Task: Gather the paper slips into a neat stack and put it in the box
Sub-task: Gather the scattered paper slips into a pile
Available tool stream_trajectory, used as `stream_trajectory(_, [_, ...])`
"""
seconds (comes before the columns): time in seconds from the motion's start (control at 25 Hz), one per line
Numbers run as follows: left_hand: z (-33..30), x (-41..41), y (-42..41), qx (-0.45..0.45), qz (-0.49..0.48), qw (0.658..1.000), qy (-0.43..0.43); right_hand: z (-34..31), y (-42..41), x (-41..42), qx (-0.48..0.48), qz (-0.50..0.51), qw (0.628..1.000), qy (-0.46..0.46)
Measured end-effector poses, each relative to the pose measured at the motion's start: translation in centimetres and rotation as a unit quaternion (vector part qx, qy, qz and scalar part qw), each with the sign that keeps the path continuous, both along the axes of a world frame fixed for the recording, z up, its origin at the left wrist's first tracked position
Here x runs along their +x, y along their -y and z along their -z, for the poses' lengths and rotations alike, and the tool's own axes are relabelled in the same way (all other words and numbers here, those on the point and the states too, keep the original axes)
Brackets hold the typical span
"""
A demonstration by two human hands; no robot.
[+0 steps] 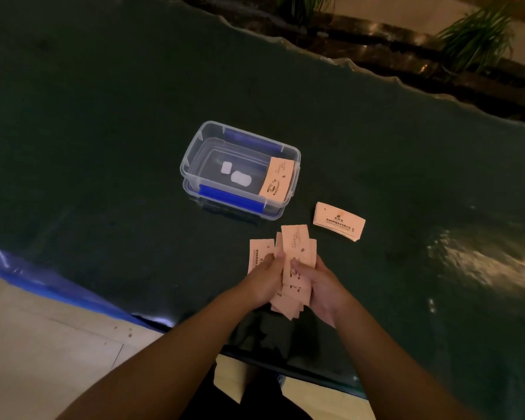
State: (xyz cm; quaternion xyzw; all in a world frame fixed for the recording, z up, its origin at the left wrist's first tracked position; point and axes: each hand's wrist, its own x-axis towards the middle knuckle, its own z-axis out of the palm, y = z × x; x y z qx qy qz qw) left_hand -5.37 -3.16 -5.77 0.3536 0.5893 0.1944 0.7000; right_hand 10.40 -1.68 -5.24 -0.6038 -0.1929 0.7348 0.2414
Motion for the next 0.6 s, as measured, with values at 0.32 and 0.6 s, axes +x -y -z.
stream_trajectory(0.32, [1.6,-2.8,-1.1,0.067,0.063,0.931,-0.354,0.1,-1.5,-3.4,-0.002,-0.051,0.994,0.099])
stream_trajectory(0.6, [1.2,-2.7,-2.0,-0.058,-0.103,0.977,-0.176,1.4,-2.3,-7.0,0.008,-0.081,0.983,0.164])
